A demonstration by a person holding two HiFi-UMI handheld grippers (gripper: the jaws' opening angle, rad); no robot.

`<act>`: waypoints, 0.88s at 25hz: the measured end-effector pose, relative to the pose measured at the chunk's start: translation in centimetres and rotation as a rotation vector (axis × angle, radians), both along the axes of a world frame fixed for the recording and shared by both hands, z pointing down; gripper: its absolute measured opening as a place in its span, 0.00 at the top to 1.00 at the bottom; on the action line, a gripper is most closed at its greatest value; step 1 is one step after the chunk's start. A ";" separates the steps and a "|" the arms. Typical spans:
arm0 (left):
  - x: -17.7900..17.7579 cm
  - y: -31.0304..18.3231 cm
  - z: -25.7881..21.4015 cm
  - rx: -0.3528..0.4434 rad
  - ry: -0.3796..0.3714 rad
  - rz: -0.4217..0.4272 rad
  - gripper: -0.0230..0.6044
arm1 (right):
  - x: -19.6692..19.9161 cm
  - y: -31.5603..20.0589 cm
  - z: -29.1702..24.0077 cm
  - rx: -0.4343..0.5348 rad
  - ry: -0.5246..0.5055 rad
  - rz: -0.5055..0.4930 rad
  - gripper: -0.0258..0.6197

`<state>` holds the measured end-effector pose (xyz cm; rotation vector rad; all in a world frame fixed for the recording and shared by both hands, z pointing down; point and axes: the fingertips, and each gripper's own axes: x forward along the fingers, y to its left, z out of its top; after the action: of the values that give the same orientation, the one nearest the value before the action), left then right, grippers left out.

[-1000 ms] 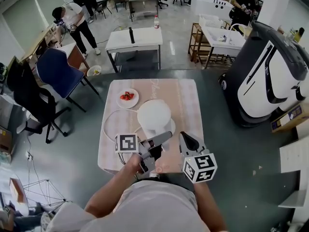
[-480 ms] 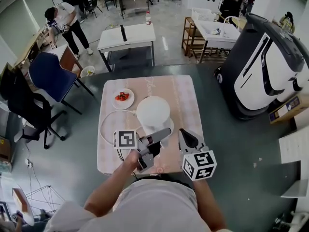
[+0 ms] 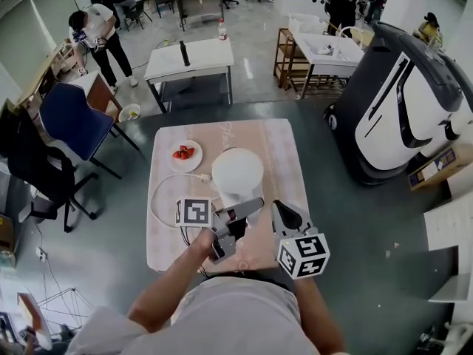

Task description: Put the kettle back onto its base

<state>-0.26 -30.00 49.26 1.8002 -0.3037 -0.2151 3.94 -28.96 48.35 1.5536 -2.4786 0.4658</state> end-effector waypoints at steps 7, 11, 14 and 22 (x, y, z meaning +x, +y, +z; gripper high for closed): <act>0.8 -0.5 0.2 0.000 0.009 0.009 0.60 | 0.1 -0.1 0.4 -0.006 -0.005 -0.001 0.95; 0.9 -0.3 0.3 0.004 -0.006 0.010 0.60 | 0.0 -0.3 0.6 -0.007 -0.012 -0.008 0.95; 0.7 -0.2 0.4 -0.009 -0.004 -0.001 0.60 | 0.0 -0.4 0.6 -0.006 -0.014 -0.016 0.95; 1.5 0.8 1.4 0.011 -0.048 0.019 0.60 | 0.2 -0.2 0.6 -0.006 -0.019 -0.028 0.95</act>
<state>1.26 -29.22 50.68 1.8203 -0.3204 -0.1608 4.13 -29.11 48.97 1.5169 -2.5073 0.4857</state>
